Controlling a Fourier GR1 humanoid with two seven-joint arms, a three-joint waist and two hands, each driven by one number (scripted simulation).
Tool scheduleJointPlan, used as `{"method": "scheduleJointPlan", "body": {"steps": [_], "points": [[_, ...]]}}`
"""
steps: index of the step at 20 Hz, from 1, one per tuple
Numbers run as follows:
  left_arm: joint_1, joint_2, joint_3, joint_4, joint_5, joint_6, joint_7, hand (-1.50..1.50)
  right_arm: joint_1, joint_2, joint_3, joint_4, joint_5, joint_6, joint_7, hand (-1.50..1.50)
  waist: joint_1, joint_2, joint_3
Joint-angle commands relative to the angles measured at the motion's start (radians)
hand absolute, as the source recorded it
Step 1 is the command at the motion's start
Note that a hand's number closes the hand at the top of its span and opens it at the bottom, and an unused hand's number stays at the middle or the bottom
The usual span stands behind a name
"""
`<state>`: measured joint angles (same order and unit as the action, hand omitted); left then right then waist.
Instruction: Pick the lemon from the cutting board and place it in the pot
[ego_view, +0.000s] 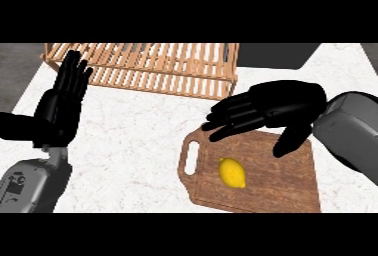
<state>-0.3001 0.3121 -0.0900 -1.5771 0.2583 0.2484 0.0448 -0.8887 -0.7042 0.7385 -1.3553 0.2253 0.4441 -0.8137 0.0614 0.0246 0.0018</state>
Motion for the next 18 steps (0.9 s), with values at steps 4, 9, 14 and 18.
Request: {"method": "scheduleJointPlan", "body": {"steps": [4,9,14,18], "points": [[0.03,-0.028,0.004,0.067,-0.012,-0.019,-0.067,0.0,-0.06,0.028,0.147,0.169,0.189,0.009,-0.24,-1.5,-0.022,-0.01,-0.002],[-0.013,-0.005,0.051,0.073,0.008,-0.038,-0.031,0.0,-0.062,0.145,0.205,0.266,0.274,-0.046,-0.187,-1.5,-0.037,-0.017,-0.002],[0.023,-0.004,0.053,0.022,-0.001,-0.04,-0.009,0.0,-0.016,0.16,0.235,0.297,0.321,-0.072,-0.202,-1.5,-0.045,-0.022,-0.002],[0.038,0.003,0.089,0.071,0.003,-0.071,-0.053,0.0,-0.001,0.194,0.236,0.332,0.371,-0.125,-0.24,-1.5,-0.05,-0.022,-0.002]]}}
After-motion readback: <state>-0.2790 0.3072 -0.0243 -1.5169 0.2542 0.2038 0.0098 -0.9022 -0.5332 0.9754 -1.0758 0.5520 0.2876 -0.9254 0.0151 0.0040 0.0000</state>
